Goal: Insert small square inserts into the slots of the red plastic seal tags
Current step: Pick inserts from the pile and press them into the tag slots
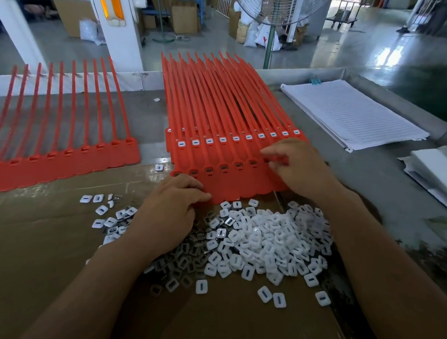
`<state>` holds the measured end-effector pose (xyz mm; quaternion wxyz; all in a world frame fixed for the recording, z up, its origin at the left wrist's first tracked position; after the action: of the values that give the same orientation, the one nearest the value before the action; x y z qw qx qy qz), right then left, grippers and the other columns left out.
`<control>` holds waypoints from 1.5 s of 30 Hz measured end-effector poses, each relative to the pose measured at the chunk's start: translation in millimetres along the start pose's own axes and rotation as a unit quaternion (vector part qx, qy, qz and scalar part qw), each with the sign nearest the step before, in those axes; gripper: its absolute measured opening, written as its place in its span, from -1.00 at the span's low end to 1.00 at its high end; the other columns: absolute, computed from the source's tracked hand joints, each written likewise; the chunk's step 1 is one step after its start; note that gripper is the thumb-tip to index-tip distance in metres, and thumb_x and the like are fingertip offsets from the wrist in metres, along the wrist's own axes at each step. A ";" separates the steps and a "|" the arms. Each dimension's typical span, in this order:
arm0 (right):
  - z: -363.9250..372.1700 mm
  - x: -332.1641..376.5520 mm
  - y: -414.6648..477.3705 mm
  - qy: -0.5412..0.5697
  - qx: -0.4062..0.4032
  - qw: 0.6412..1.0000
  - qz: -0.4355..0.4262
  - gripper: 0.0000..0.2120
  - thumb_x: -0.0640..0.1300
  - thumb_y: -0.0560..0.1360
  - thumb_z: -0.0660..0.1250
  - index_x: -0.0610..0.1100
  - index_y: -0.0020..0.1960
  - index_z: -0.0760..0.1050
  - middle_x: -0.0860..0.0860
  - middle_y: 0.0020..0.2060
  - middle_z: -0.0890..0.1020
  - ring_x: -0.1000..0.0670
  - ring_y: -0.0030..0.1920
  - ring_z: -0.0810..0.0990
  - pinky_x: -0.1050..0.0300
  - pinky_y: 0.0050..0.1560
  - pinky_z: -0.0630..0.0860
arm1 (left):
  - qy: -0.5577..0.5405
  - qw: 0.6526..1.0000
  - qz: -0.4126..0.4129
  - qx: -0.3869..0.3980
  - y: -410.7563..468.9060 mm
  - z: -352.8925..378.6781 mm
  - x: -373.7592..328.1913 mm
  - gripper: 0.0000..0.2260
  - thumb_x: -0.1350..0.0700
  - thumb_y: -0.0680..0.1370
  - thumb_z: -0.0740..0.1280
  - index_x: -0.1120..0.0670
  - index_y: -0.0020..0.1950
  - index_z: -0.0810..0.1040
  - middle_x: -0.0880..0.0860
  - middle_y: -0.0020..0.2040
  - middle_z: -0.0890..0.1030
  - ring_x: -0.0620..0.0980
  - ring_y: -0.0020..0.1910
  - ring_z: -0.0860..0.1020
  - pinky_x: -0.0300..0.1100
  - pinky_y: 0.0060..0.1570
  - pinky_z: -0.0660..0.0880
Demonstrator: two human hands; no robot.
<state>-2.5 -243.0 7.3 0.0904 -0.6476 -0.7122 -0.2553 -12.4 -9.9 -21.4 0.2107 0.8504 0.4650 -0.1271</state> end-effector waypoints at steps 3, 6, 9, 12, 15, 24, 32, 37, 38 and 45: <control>-6.3 24.4 -9.7 0.121 0.090 0.988 -0.046 -0.85 -0.20 0.46 0.34 -0.02 -0.02 0.60 0.20 -0.13 0.60 0.29 -0.13 0.55 0.48 -0.13 0.44 | -0.004 1.000 -0.004 0.001 1.0 0.3 1.3 -0.59 0.34 0.47 0.17 -0.03 0.20 0.55 -0.13 0.22 0.43 -0.15 0.25 0.29 -0.34 0.24 0.09; 2.9 51.2 -20.3 0.122 0.214 0.962 -0.115 -0.90 -0.18 0.43 0.37 -0.02 -0.08 0.60 0.26 -0.28 0.54 0.37 -0.23 0.53 0.53 -0.20 0.41 | -0.002 1.000 -0.007 -0.001 1.9 0.5 2.0 -0.59 0.33 0.48 0.17 -0.03 0.19 0.56 -0.13 0.23 0.43 -0.14 0.25 0.29 -0.33 0.22 0.10; 13.7 64.0 -22.0 0.072 0.240 0.951 -0.181 -0.85 -0.15 0.43 0.40 -0.06 -0.01 0.63 0.25 -0.24 0.50 0.28 -0.18 0.51 0.45 -0.13 0.41 | 0.002 1.000 -0.012 -0.001 2.8 0.6 2.6 -0.61 0.31 0.48 0.16 -0.03 0.18 0.56 -0.12 0.23 0.43 -0.15 0.24 0.29 -0.33 0.21 0.11; 15.8 59.9 -20.4 0.029 0.236 0.955 -0.180 -0.82 -0.13 0.43 0.40 -0.04 0.02 0.63 0.26 -0.23 0.46 0.30 -0.21 0.45 0.46 -0.17 0.34 | 0.000 1.000 -0.014 -0.002 3.5 1.0 2.6 -0.60 0.32 0.48 0.16 -0.03 0.18 0.56 -0.13 0.23 0.43 -0.16 0.24 0.29 -0.33 0.21 0.11; 12.5 51.8 -18.6 0.029 0.220 0.963 -0.152 -0.85 -0.13 0.42 0.41 -0.01 -0.02 0.64 0.28 -0.28 0.44 0.36 -0.24 0.42 0.48 -0.21 0.29 | -0.005 1.000 -0.013 -0.005 3.8 1.0 2.4 -0.60 0.33 0.48 0.17 -0.03 0.17 0.57 -0.13 0.22 0.43 -0.16 0.24 0.28 -0.34 0.21 0.11; 14.2 51.9 -19.2 0.015 0.250 0.957 -0.147 -0.80 -0.11 0.41 0.42 0.04 0.03 0.61 0.24 -0.25 0.43 0.30 -0.23 0.41 0.40 -0.20 0.30 | -0.008 1.000 -0.011 -0.002 4.2 1.3 1.7 -0.60 0.34 0.47 0.17 0.00 0.18 0.56 -0.11 0.21 0.44 -0.14 0.24 0.29 -0.32 0.23 0.13; 15.6 51.2 -19.9 0.016 0.257 0.952 -0.165 -0.93 -0.14 0.41 0.42 -0.03 -0.10 0.61 0.16 -0.16 0.46 0.23 -0.17 0.40 0.26 -0.05 0.39 | -0.005 1.000 -0.006 -0.006 3.4 0.0 0.2 -0.61 0.34 0.46 0.19 0.00 0.17 0.57 -0.09 0.21 0.46 -0.13 0.23 0.30 -0.32 0.22 0.12; 15.3 50.3 -20.2 0.041 0.260 0.952 -0.155 -0.87 -0.21 0.46 0.33 -0.01 -0.19 0.45 0.19 -0.24 0.45 0.25 -0.22 0.42 0.40 -0.17 0.36 | -0.007 1.000 -0.008 -0.004 3.1 -1.0 -0.7 -0.61 0.34 0.46 0.19 0.00 0.18 0.56 -0.09 0.22 0.45 -0.12 0.25 0.30 -0.29 0.24 0.14; 13.1 49.6 -20.0 0.074 0.250 0.955 -0.142 -0.82 -0.25 0.47 0.31 -0.01 -0.21 0.42 0.18 -0.27 0.47 0.26 -0.26 0.44 0.41 -0.22 0.38 | -0.008 1.000 -0.008 -0.004 3.2 -1.0 -1.0 -0.61 0.34 0.46 0.19 0.00 0.18 0.57 -0.09 0.22 0.45 -0.12 0.25 0.31 -0.27 0.26 0.15; -5.4 31.9 -12.0 0.153 0.134 0.975 -0.087 -0.75 -0.27 0.47 0.32 0.10 -0.16 0.48 0.23 -0.25 0.55 0.36 -0.20 0.50 0.48 -0.14 0.44 | -0.009 1.000 -0.009 -0.002 3.8 -1.7 -1.4 -0.61 0.33 0.48 0.20 -0.01 0.19 0.55 -0.11 0.22 0.44 -0.14 0.26 0.29 -0.30 0.25 0.11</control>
<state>-19.8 -218.0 23.7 0.2617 -0.5183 -0.7716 -0.2599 -10.0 -11.9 -18.4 0.2155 0.8447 0.4707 -0.1360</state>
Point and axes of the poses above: each hand's wrist, its own y-axis towards the middle knuckle, its own z-axis out of the palm, x = y × z, the point moved 1 cm from there along y, towards the middle knuckle
